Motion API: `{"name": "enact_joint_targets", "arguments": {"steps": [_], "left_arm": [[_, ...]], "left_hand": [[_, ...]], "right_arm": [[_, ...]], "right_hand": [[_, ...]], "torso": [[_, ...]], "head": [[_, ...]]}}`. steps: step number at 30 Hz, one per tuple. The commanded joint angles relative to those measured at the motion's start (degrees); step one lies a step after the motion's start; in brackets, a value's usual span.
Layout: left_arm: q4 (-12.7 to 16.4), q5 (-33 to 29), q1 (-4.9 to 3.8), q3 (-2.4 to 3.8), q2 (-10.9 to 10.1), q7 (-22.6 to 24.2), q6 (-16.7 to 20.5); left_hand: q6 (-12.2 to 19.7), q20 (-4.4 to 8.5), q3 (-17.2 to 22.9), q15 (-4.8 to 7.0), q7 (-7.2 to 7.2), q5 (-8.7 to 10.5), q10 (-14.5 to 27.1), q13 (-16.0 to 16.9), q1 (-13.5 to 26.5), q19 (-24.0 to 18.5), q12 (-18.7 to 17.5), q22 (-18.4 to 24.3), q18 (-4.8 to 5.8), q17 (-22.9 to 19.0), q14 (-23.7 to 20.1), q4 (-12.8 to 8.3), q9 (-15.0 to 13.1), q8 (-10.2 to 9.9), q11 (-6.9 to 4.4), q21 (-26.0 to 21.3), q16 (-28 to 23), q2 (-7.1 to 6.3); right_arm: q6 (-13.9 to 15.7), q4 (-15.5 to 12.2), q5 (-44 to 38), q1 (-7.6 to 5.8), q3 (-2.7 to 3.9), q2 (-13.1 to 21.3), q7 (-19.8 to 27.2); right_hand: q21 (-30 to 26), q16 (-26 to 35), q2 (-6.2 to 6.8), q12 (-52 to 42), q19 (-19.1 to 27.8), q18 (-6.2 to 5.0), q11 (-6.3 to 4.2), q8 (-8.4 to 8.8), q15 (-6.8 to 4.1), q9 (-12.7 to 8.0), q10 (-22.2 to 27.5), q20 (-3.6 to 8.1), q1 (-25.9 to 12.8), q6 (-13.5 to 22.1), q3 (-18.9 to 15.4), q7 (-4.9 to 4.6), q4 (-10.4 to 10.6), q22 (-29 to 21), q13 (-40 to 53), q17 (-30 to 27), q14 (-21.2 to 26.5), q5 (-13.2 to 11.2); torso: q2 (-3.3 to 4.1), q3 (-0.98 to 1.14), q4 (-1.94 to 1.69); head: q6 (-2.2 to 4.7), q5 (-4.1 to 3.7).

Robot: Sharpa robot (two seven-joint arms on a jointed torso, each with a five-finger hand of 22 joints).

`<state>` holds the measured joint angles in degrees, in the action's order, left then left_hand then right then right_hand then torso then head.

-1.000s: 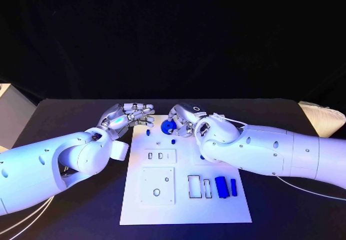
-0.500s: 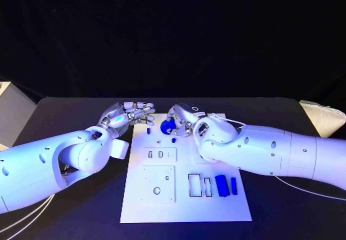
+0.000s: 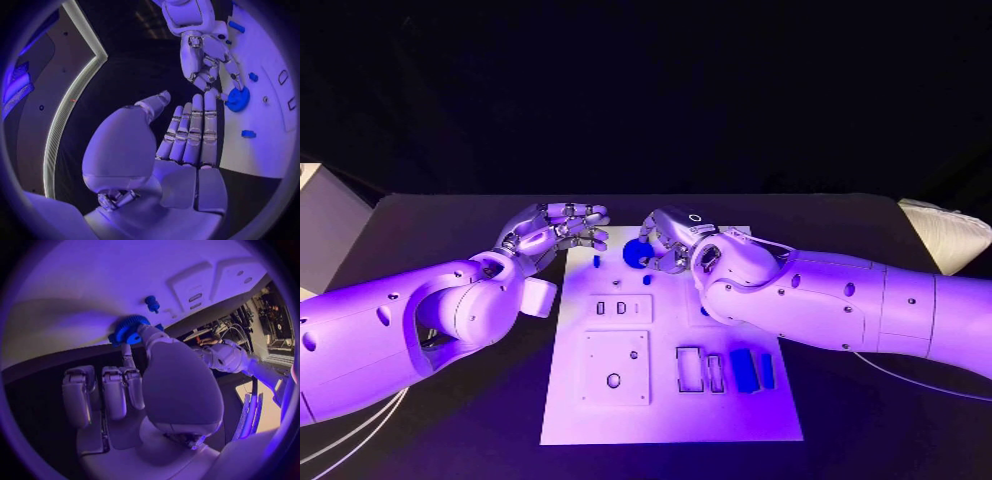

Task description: Assemble the parts on the task board

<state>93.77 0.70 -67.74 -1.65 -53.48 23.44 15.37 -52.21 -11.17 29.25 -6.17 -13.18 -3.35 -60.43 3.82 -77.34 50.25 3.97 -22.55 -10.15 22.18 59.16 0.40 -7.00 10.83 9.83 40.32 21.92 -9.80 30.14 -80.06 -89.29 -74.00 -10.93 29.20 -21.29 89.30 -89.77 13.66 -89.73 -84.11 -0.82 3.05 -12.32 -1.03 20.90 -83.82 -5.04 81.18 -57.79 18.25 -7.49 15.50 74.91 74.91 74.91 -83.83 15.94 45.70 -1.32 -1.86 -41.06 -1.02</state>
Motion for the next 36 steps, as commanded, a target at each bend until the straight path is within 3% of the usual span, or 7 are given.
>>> {"name": "enact_joint_targets", "arguments": {"steps": [1,6,8,10,15,22,36], "left_arm": [[0.14,0.25,-0.07,0.05,0.04,0.22,-0.73],[0.17,0.26,-0.07,0.05,0.01,0.18,-0.72],[0.16,0.28,-0.07,0.05,0.02,0.13,-0.72],[0.14,0.29,-0.07,0.05,0.03,0.11,-0.73],[0.16,0.31,-0.07,0.05,0.0,0.06,-0.72],[0.15,0.32,-0.07,0.05,0.03,0.0,-0.71],[0.14,0.39,-0.07,0.05,0.0,-0.13,-0.61]], "left_hand": [[0.21,-0.09,0.08,-0.03,-0.15,0.2,0.31,-0.01,0.53,-0.39,-0.07,-0.05,-0.09,0.05,-0.44,-0.24,0.09,-0.16,-0.04,0.38,0.26,0.18],[0.21,-0.09,0.08,-0.03,-0.15,0.2,0.31,-0.01,0.53,-0.39,-0.07,-0.05,-0.09,0.05,-0.44,-0.24,0.09,-0.16,-0.04,0.38,0.26,0.18],[0.21,-0.09,0.08,-0.03,-0.15,0.2,0.31,-0.01,0.53,-0.39,-0.07,-0.05,-0.09,0.05,-0.44,-0.24,0.09,-0.16,-0.04,0.38,0.26,0.18],[0.22,-0.11,0.1,-0.05,-0.18,0.2,0.33,-0.01,0.61,-0.51,-0.07,-0.12,-0.09,0.08,-0.48,-0.25,0.1,-0.18,-0.02,0.49,0.28,0.16],[0.22,-0.11,0.1,-0.05,-0.18,0.2,0.33,-0.01,0.61,-0.51,-0.07,-0.12,-0.09,0.08,-0.48,-0.25,0.1,-0.18,-0.02,0.49,0.28,0.16],[0.26,-0.13,0.12,-0.06,-0.2,0.2,0.37,-0.02,0.67,-0.61,-0.09,-0.18,-0.09,0.1,-0.53,-0.27,0.11,-0.19,0.0,0.58,0.3,0.14],[0.29,-0.14,0.17,-0.08,-0.22,0.19,0.41,-0.02,0.67,-0.74,-0.1,-0.26,-0.09,0.13,-0.6,-0.34,0.12,-0.21,0.02,0.69,0.32,0.14]], "right_arm": [[0.75,-0.43,-0.85,0.0,0.01,0.34,-0.37],[0.77,-0.67,0.07,0.0,0.01,0.41,0.27],[0.51,-0.62,0.71,0.0,0.01,0.39,0.67],[0.12,-0.55,1.29,0.0,0.01,0.42,0.94],[-0.55,-0.52,2.45,0.0,0.01,0.66,1.33],[-1.4,-0.65,4.01,0.0,0.0,0.9,1.97],[-2.79,-1.49,5.67,0.16,0.0,1.32,3.01]], "right_hand": [[-0.09,-0.23,-0.05,-0.27,-5.34,0.55,0.0,0.25,-0.1,0.04,-6.18,0.15,-0.44,0.39,0.08,-0.11,0.32,14.2,15.09,15.09,-6.17,-0.13],[-0.43,-0.21,0.45,-0.27,-5.1,0.44,0.35,1.09,0.17,-0.23,-6.18,-0.03,-1.16,1.72,-0.44,-0.57,0.56,13.82,15.09,14.99,-6.15,-0.69],[-0.75,-0.19,0.56,-0.27,-4.88,0.35,1.46,3.62,1.22,-1.09,-6.18,-0.85,-2.36,5.6,-2.53,-1.81,0.85,13.49,15.09,14.92,-6.13,-4.19],[-0.86,-0.17,-0.47,-0.27,-4.82,0.31,2.16,5.58,1.95,-1.79,-6.18,-1.7,-2.75,8.08,-7.57,-2.51,1.03,13.4,15.09,14.86,-6.12,-3.78],[-0.97,-0.19,-1.78,-0.27,-4.76,0.28,2.66,6.24,2.43,-2.07,-6.18,-2.21,-5.07,7.99,-12.94,-3.03,1.4,13.32,15.09,14.95,-6.14,-3.96],[-0.56,-0.23,-3.94,-0.27,-5.05,0.41,2.36,5.95,2.21,-2.05,-6.18,-2.1,-6.94,6.26,-11.95,-2.67,1.26,13.77,15.09,15.09,-6.17,1.35],[-0.14,-0.23,-5.75,-0.27,-5.34,0.55,1.48,4.88,1.35,-1.77,-6.18,-1.39,-8.42,3.06,-9.37,-1.64,1.07,14.23,15.09,15.09,-6.17,3.56]], "torso": [[0.0,0.03,0.02],[0.02,0.02,0.08],[-0.03,-0.01,0.03],[-0.06,-0.02,-0.01],[-0.03,-0.05,0.01],[-0.06,0.02,0.11],[-0.04,-0.05,0.02]], "head": [[-0.05,0.11],[-0.04,0.13],[-0.07,0.04],[-0.07,-0.03],[-0.11,0.04],[-0.15,0.14],[-0.46,0.27]]}}
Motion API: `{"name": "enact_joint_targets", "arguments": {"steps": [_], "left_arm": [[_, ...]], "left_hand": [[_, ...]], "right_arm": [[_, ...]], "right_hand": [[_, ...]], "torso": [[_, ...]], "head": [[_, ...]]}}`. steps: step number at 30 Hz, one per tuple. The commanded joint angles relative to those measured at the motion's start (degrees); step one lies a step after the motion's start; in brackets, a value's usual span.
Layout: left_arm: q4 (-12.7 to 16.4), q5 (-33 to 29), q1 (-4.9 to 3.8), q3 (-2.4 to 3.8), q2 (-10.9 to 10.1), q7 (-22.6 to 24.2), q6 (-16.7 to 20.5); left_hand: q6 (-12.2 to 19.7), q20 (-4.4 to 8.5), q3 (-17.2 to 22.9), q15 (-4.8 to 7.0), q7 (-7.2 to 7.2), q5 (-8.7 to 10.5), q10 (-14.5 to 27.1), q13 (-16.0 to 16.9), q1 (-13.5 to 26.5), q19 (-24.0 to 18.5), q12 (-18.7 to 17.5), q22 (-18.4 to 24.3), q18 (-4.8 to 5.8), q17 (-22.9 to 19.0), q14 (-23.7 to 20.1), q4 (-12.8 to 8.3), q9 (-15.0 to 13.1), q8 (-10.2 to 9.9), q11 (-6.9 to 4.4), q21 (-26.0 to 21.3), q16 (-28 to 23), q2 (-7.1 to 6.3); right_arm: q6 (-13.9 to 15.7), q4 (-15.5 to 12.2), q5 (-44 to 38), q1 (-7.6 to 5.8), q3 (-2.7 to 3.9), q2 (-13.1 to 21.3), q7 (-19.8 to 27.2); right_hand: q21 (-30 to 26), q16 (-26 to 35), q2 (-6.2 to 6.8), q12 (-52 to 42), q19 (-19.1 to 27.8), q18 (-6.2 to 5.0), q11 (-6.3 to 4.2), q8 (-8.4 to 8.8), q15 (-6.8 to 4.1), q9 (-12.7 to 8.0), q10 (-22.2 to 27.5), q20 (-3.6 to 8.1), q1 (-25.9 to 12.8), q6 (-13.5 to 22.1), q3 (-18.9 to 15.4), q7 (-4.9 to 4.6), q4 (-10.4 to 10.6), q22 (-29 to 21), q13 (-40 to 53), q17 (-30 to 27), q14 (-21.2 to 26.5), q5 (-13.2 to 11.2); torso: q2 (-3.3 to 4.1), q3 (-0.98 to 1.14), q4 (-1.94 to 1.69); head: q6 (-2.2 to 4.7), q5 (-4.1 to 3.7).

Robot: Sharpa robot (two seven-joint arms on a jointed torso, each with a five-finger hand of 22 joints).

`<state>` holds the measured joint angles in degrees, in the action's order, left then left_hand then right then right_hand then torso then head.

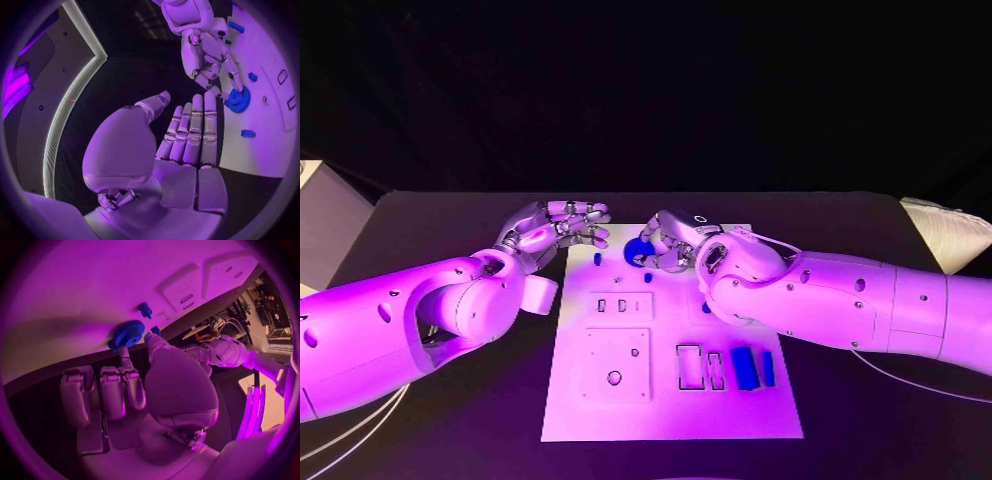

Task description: Assemble the parts on the task board

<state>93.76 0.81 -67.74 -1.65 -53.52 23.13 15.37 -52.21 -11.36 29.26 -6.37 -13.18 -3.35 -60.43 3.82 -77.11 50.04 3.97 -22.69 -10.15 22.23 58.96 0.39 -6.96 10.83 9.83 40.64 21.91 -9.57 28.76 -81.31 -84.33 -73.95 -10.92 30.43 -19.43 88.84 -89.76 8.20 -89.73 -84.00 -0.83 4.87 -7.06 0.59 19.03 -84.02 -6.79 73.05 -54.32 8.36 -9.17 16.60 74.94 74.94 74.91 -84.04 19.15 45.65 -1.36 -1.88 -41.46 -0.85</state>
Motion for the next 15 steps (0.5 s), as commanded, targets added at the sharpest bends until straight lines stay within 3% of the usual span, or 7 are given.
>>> {"name": "enact_joint_targets", "arguments": {"steps": [1,15], "left_arm": [[0.15,0.3,-0.07,0.05,0.04,0.16,-0.59],[0.15,0.31,-0.07,0.05,-0.11,0.07,-0.43]], "left_hand": [[0.29,0.05,0.17,0.13,-0.22,0.19,0.41,-0.02,0.45,-0.53,-0.11,-0.12,-0.1,0.08,-0.4,-0.33,0.08,-0.21,0.02,0.38,0.33,-0.09],[0.3,0.05,0.25,0.13,-0.23,0.19,0.43,-0.02,0.39,-0.62,-0.11,-0.19,-0.11,0.11,-0.44,-0.41,0.09,-0.22,0.02,0.48,0.35,-0.05]], "right_arm": [[-1.46,-0.27,0.67,0.13,-0.01,0.13,1.04],[-2.97,-0.36,-0.15,0.2,-0.02,1.03,-0.73]], "right_hand": [[0.32,-0.24,-0.32,-0.27,-5.45,0.56,-0.35,-0.38,-0.27,0.1,-5.98,0.38,-0.3,-0.42,0.54,0.04,-0.03,14.21,15.06,15.09,-5.96,0.37],[0.42,-0.24,-0.09,-0.27,-5.51,0.59,-0.51,-0.4,-0.39,0.07,-5.98,0.53,-0.69,-0.68,0.82,0.18,-0.01,14.31,15.06,15.09,-5.96,0.48]], "torso": [[0.02,-0.01,0.04],[0.04,0.03,0.05]], "head": [[-0.09,0.13],[-0.13,0.16]]}}
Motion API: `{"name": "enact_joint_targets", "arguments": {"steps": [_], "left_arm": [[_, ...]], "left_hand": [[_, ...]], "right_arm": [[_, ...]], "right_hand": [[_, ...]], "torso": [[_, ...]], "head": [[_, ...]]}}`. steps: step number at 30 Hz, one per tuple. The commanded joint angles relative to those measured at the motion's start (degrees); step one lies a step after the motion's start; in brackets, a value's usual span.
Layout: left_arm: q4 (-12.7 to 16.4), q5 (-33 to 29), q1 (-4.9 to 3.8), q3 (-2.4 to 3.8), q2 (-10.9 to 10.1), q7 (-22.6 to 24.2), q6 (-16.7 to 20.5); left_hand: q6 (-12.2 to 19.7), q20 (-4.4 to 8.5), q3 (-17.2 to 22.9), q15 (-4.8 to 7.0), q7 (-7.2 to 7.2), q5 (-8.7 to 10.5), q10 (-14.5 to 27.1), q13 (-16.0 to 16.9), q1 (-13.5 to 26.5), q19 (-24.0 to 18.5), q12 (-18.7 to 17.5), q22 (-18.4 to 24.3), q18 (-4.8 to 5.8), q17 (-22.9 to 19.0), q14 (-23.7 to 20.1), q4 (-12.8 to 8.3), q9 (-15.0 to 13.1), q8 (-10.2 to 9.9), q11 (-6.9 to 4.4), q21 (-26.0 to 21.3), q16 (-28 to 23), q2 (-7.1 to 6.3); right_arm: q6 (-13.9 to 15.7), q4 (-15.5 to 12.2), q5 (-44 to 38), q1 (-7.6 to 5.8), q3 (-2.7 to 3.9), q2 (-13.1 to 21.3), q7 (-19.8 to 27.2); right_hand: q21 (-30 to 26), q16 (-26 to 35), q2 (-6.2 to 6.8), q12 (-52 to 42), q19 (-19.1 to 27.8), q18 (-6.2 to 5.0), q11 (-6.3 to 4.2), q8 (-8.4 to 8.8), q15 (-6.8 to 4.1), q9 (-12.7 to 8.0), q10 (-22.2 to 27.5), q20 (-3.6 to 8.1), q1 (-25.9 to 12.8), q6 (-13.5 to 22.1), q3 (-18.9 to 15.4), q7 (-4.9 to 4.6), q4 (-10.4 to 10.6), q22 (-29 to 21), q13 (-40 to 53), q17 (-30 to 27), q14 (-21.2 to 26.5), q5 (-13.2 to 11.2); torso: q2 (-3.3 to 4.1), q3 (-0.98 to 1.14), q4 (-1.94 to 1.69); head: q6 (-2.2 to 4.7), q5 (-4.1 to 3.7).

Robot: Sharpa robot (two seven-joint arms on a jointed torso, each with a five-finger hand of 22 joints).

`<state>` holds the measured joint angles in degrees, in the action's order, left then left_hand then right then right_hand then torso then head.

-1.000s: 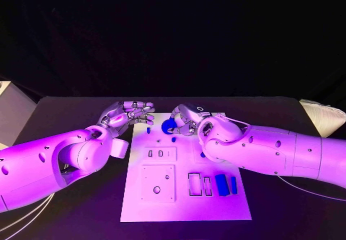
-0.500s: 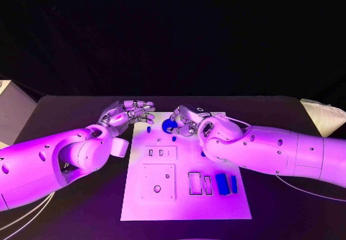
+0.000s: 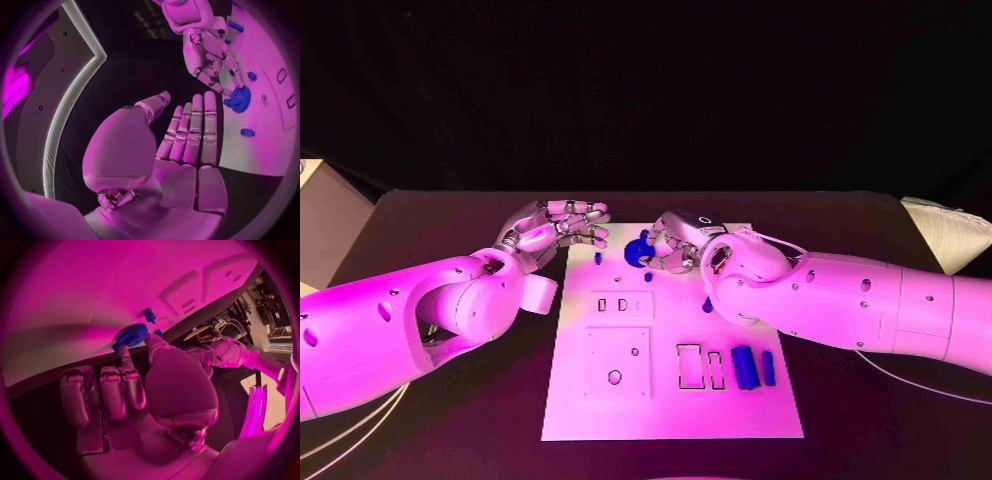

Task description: Assemble the parts on the task board

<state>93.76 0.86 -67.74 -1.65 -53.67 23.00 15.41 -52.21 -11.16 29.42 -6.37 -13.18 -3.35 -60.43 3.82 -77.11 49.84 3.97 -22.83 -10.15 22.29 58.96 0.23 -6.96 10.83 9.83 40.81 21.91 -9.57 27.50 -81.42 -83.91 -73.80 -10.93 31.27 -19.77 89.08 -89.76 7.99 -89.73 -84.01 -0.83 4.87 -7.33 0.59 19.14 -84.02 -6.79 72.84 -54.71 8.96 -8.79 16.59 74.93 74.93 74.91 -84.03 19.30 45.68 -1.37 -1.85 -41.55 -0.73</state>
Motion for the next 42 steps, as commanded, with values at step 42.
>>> {"name": "enact_joint_targets", "arguments": {"steps": [42], "left_arm": [[-1.66,0.27,-0.02,0.03,0.28,1.13,-2.58]], "left_hand": [[0.38,-0.22,0.22,0.07,-0.29,0.21,0.53,-0.02,0.54,-0.83,-0.12,-0.37,-0.11,0.19,-0.55,-0.44,0.13,-0.27,0.08,0.79,0.5,-0.11]], "right_arm": [[-2.74,-0.79,23.38,-2.14,0.42,20.83,28.44]], "right_hand": [[-6.09,0.82,4.8,1.75,-1.66,-1.19,0.26,2.52,0.19,-1.59,-3.97,0.14,9.13,1.72,7.57,-1.24,-6.46,8.69,13.09,12.02,-5.17,-4.76]], "torso": [[-1.17,1.31,1.74]], "head": [[1.14,-0.99]]}}
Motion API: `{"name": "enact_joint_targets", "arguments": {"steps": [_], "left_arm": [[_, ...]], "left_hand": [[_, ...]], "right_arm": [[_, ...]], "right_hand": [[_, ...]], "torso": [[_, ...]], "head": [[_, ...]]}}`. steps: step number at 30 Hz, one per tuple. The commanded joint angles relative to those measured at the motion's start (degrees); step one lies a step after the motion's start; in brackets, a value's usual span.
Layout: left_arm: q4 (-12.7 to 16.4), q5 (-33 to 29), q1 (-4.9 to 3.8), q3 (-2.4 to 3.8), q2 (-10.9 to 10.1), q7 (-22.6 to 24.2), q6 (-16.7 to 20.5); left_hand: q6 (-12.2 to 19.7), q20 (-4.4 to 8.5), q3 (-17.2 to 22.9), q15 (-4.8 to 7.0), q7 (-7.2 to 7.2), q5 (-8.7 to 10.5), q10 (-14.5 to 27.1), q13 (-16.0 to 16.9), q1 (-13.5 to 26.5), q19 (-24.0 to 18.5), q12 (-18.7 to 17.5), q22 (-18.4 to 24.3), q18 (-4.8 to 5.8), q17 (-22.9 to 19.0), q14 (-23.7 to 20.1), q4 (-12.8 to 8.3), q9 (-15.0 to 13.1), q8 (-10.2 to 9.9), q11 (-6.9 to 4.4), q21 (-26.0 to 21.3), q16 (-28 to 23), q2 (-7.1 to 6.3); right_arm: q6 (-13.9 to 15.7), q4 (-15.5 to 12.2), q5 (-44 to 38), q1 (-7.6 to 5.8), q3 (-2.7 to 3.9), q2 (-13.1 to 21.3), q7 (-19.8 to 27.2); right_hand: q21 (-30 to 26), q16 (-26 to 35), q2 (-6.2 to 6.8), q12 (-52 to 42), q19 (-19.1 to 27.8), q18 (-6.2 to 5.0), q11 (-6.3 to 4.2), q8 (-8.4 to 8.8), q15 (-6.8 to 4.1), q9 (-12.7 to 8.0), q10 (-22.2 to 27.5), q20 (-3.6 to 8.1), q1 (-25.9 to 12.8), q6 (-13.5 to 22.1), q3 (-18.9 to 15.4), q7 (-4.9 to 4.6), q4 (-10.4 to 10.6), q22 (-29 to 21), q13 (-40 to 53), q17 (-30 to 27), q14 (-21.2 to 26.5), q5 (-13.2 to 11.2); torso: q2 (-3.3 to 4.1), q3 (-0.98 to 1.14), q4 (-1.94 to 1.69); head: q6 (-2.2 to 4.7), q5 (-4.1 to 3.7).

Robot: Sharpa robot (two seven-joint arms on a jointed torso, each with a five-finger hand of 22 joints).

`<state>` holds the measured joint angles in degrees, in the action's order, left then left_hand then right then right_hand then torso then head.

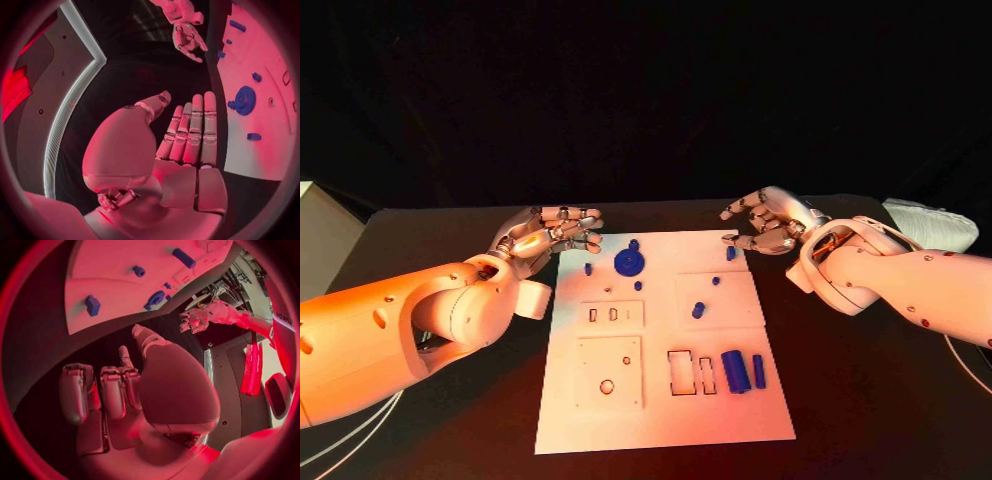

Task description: Assemble the parts on the task board

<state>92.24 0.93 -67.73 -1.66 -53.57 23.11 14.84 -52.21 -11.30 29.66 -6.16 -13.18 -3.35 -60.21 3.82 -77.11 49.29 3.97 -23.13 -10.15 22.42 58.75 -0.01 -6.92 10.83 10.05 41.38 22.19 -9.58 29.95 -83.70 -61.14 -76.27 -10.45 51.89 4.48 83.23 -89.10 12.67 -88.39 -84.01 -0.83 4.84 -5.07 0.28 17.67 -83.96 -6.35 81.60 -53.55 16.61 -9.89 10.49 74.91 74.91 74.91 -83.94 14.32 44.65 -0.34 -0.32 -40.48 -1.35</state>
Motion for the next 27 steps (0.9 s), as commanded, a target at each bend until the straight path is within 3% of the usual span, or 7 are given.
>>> {"name": "enact_joint_targets", "arguments": {"steps": [1,7,14,18,27], "left_arm": [[-0.2,0.21,-0.02,0.04,0.19,1.04,-2.11],[-0.51,0.62,-0.01,0.03,0.24,1.1,-2.58],[-0.64,0.82,0.0,0.03,0.21,1.09,-2.72],[-0.59,1.0,0.0,0.03,0.2,1.05,-2.78],[-0.5,1.26,0.0,0.03,0.1,0.83,-2.64]], "left_hand": [[0.36,-0.1,0.0,-0.14,-0.3,0.21,0.26,-0.01,0.58,-0.34,-0.09,-0.09,-0.11,0.07,-0.34,-0.19,0.09,-0.26,-0.15,0.26,0.25,-0.09],[0.26,-0.05,0.54,0.15,-0.09,0.2,-1.79,0.37,1.02,-1.03,0.81,-0.75,-0.25,0.57,-0.12,-0.41,0.09,-0.2,-0.54,1.37,1.02,-0.01],[0.27,-0.03,0.63,0.2,-0.07,0.2,-1.89,0.36,1.07,-1.06,0.86,-0.87,-0.27,0.67,-0.03,-0.45,0.1,-0.21,-0.57,1.57,1.19,-0.04],[0.28,-0.01,0.7,0.23,-0.05,0.2,-1.89,0.35,1.09,-1.07,0.86,-0.95,-0.28,0.74,0.05,-0.5,0.11,-0.21,-0.59,1.73,1.32,-0.06],[0.22,0.02,0.84,0.28,-0.04,0.2,-2.06,0.35,1.17,-1.09,0.95,-1.12,-0.29,0.88,0.17,-0.54,0.1,-0.17,-0.63,2.03,1.56,-0.04]], "right_arm": [[-5.55,2.04,0.55,0.5,-0.07,0.26,4.29],[-6.49,5.23,-0.21,1.93,-0.12,0.02,4.41],[-6.06,7.45,-0.53,2.99,-0.13,-1.1,3.49],[-6.13,8.43,-0.49,3.39,-0.13,-1.83,2.87],[-6.04,9.07,-0.47,3.72,-0.12,-3.01,2.26]], "right_hand": [[-0.24,0.16,0.12,0.41,-1.65,-1.19,0.29,0.28,0.51,-0.11,-4.03,-0.3,0.37,0.58,-0.08,-0.14,-0.37,8.71,13.11,12.02,-5.26,0.22],[-0.25,0.14,0.2,0.44,-1.67,-1.18,0.36,0.52,0.57,-0.21,-4.01,-0.36,0.65,0.95,0.0,-0.22,-0.59,8.72,13.09,12.11,-5.28,0.16],[-0.19,0.12,0.22,0.36,-1.72,-1.16,0.4,0.64,0.6,-0.27,-4.09,-0.39,0.82,1.15,0.06,-0.27,-0.72,8.79,13.17,12.16,-5.29,0.19],[-0.19,0.11,0.22,0.33,-1.72,-1.16,0.42,0.68,0.61,-0.29,-4.11,-0.39,0.81,1.23,0.05,-0.29,-0.71,8.79,13.2,12.2,-5.3,0.2],[-0.04,0.07,0.14,0.23,-1.82,-1.12,0.45,0.75,0.64,-0.32,-4.22,-0.41,0.79,1.34,0.08,-0.33,-0.7,8.93,13.3,12.32,-5.33,0.24]], "torso": [[-0.14,0.3,0.22],[0.02,0.49,0.12],[0.3,0.52,0.12],[0.31,0.37,0.08],[0.56,0.4,0.03]], "head": [[0.08,-0.4],[0.04,-0.38],[-0.05,-0.27],[-0.32,-0.29],[-0.6,-0.2]]}}
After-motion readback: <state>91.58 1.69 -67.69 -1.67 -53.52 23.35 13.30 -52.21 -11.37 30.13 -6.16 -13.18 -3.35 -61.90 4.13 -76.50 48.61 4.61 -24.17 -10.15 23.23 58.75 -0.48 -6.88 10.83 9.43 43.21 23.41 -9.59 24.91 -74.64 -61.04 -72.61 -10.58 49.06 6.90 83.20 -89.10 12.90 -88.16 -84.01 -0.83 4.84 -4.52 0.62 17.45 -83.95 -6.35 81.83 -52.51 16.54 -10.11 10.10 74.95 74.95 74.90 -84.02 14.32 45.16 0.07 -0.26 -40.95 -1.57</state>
